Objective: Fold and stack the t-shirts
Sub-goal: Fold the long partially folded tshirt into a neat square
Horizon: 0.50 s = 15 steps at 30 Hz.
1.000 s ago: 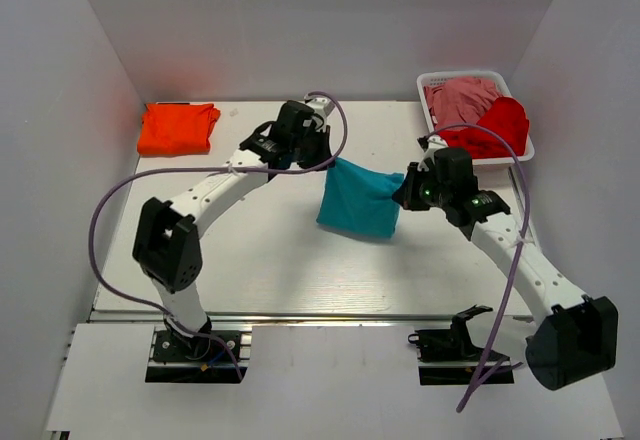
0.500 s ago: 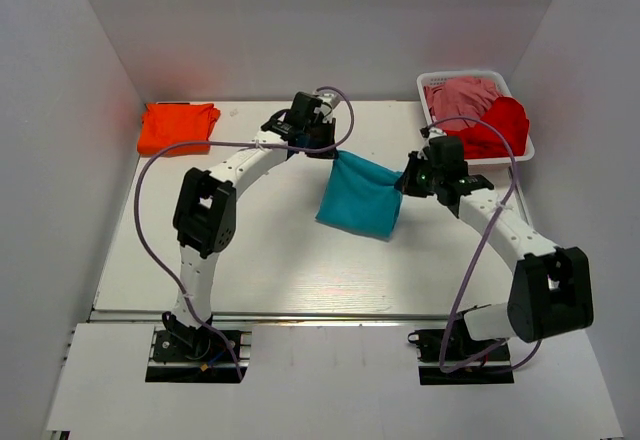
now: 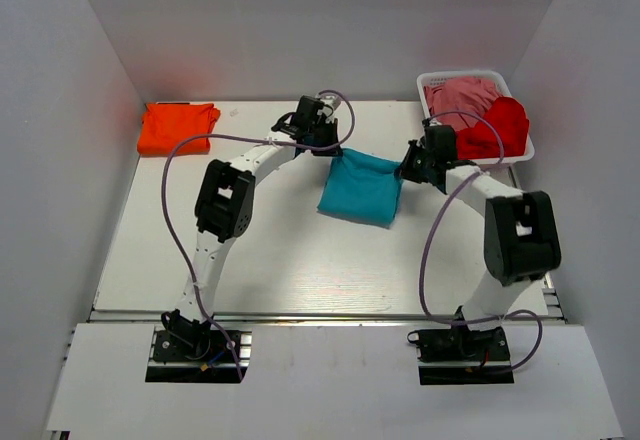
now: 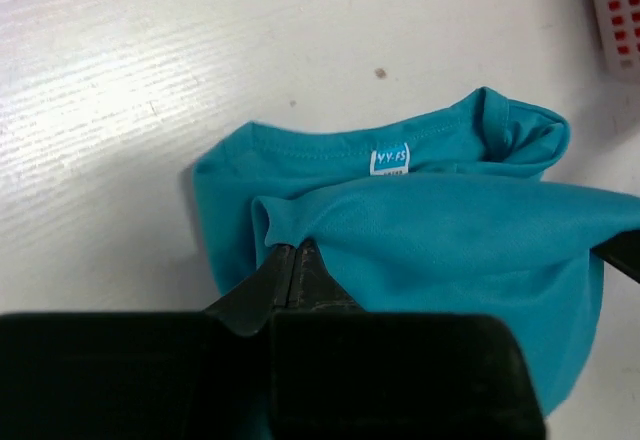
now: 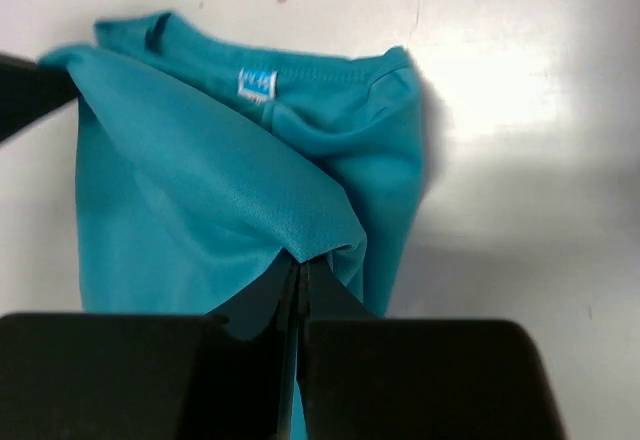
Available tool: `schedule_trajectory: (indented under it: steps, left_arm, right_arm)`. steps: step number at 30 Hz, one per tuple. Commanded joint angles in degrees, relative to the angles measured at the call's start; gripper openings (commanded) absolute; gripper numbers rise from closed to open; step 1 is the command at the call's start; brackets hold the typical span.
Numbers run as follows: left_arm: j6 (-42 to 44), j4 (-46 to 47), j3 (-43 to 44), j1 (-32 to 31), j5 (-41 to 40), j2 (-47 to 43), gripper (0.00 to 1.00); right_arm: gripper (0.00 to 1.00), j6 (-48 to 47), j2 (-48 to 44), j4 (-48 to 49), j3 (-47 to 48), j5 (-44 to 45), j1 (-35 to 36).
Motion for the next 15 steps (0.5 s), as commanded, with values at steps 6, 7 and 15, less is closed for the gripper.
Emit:
schedule_trajectory:
  steps: [6,7,15]
  left_arm:
    - [-1.5,9.0,5.8,1.0,-1.2,2.7,0.53]
    - [-1.5,9.0,7.4,1.0,-1.2,2.7,0.99]
    - [-0.9,11.8,-2.4,1.0,-2.2,-8.7,1.0]
  right_arm:
    - [0.64,3.3,14.0,9.2,12.6,-4.9,-2.5]
    - [0.9,3.2,14.5,9.2,14.8,-6.2,-2.7]
    - [0.9,-1.6,9.4,3.6,18.4,-11.3,-2.6]
